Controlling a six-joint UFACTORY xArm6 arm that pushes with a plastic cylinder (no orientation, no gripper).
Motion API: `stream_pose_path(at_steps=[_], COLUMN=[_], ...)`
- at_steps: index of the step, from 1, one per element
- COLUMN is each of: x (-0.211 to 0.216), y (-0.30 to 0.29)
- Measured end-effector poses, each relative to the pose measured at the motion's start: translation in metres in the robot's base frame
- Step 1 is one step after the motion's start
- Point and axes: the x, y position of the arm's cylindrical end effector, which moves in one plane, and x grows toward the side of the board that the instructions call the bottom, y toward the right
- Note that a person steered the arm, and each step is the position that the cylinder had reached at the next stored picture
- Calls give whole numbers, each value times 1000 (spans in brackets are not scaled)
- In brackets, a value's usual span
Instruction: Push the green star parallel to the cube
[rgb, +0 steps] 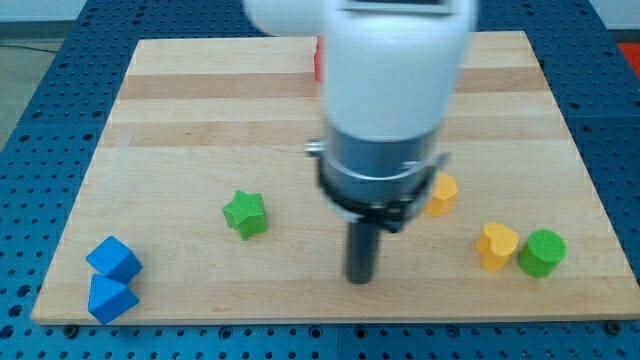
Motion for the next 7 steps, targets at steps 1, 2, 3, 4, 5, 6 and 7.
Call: stream_pose_path(at_steps=[1, 2, 3, 4, 5, 6, 7], x=[0, -8, -37, -44, -44, -52, -93], y=[-62, -98, -100, -106, -127, -161, -149])
